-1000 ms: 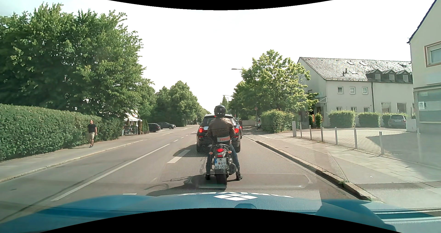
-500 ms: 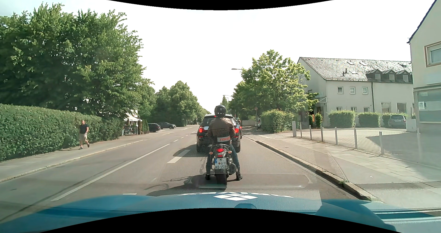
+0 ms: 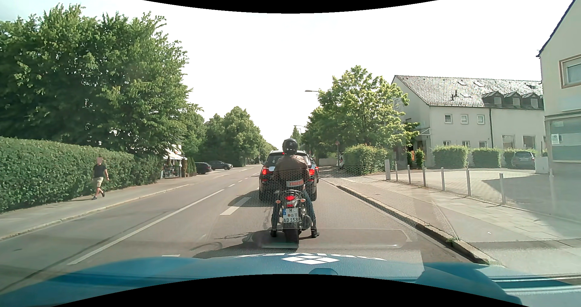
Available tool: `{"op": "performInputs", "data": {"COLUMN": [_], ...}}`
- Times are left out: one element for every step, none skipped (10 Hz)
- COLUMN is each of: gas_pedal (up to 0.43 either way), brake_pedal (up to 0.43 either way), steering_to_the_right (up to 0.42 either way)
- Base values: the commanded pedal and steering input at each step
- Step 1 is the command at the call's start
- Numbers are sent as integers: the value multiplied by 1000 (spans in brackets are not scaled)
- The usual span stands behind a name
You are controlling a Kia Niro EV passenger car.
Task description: Follow the waypoints while adhering to traffic rules and regulations
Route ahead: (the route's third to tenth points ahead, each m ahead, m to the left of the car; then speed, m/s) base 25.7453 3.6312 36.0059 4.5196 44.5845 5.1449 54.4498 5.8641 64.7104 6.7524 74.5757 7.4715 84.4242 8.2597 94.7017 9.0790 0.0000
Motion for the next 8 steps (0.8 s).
{"op": "performInputs", "data": {"gas_pedal": [0, 0, 0, 0, 0, 0, 0, 0], "brake_pedal": [311, 311, 311, 311, 311, 311, 311, 311], "steering_to_the_right": [-21, -21, -21, -21, -21, -21, -21, -21]}}
